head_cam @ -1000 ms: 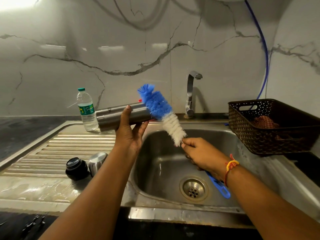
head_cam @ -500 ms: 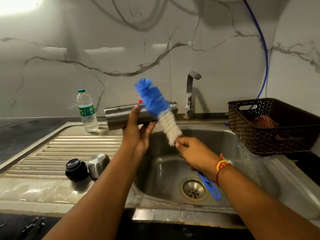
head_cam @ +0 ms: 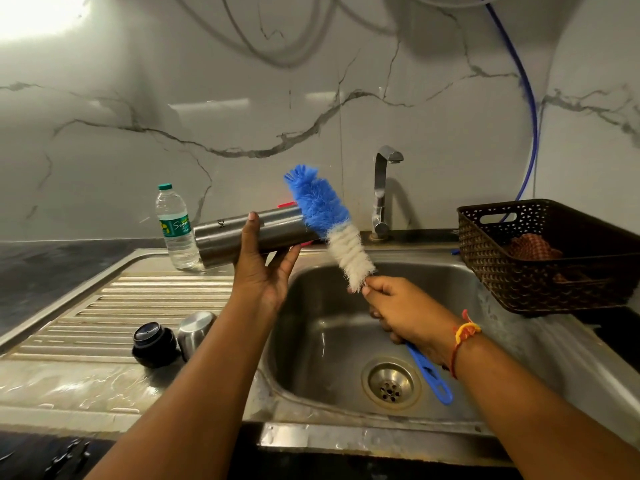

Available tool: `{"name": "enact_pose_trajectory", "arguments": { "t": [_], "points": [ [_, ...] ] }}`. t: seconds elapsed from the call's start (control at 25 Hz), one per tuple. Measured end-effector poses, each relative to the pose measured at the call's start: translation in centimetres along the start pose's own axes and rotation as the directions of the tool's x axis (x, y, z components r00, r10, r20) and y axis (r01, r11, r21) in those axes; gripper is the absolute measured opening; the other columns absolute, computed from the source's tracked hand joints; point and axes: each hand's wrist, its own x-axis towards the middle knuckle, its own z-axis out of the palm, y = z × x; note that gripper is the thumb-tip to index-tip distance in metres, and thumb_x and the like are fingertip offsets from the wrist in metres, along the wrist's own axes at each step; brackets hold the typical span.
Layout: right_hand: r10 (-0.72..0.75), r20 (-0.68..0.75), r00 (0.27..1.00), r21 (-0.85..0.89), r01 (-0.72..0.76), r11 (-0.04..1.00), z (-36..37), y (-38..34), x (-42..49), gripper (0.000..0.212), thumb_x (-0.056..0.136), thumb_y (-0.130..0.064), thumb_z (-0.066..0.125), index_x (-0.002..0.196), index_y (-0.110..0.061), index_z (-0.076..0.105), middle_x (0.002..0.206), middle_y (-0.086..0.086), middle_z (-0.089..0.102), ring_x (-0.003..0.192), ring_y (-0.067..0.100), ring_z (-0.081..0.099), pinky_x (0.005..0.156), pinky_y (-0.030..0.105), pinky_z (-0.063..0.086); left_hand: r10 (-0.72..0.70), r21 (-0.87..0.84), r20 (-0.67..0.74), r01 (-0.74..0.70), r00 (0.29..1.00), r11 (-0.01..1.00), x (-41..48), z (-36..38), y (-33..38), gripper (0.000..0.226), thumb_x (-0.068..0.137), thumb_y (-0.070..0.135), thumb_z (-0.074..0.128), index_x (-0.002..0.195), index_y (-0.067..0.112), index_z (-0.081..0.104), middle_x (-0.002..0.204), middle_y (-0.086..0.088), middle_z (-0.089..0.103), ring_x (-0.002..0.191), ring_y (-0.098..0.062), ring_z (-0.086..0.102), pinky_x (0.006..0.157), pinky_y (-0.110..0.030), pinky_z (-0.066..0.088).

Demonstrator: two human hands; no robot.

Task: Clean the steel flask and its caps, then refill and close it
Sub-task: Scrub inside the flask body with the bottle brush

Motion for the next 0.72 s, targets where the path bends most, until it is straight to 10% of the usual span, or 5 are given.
{"name": "enact_pose_trajectory", "arguments": {
  "t": [0.24, 0.72],
  "points": [
    [-0.084, -0.133, 0.988, -0.138, 0.066, 0.988, 1.1, -0.7, 0.1, 0.023, 0.103, -0.025, 0.043, 0.116, -0.025, 0.063, 0.069, -0.004, 0.052, 0.056, 0.009, 0.044, 0.050, 0.024, 0.038, -0.004, 0.197, 0.040, -0.004, 0.999, 0.980, -0.9, 0.3, -2.2, 0.068, 0.082, 0.024, 0.083, 0.140, 0.016, 0.047, 0.128, -0.017, 0.067, 0.109, -0.034, 0.071, 0.090, -0.053, 0.060],
    [0.037, 0.094, 0.995, -0.054, -0.032, 0.998, 1.5, -0.8, -0.6, 0.020, 0.102, -0.030, 0.044, 0.107, -0.032, 0.064, 0.070, 0.001, 0.046, 0.051, 0.009, 0.038, 0.045, 0.025, 0.033, 0.027, 0.167, 0.066, -0.038, 0.997, 0.985, -0.7, 0.4, -1.4, 0.068, 0.077, 0.027, 0.086, 0.134, 0.014, 0.051, 0.130, -0.019, 0.067, 0.111, -0.035, 0.071, 0.096, -0.055, 0.057]
  ]
}}
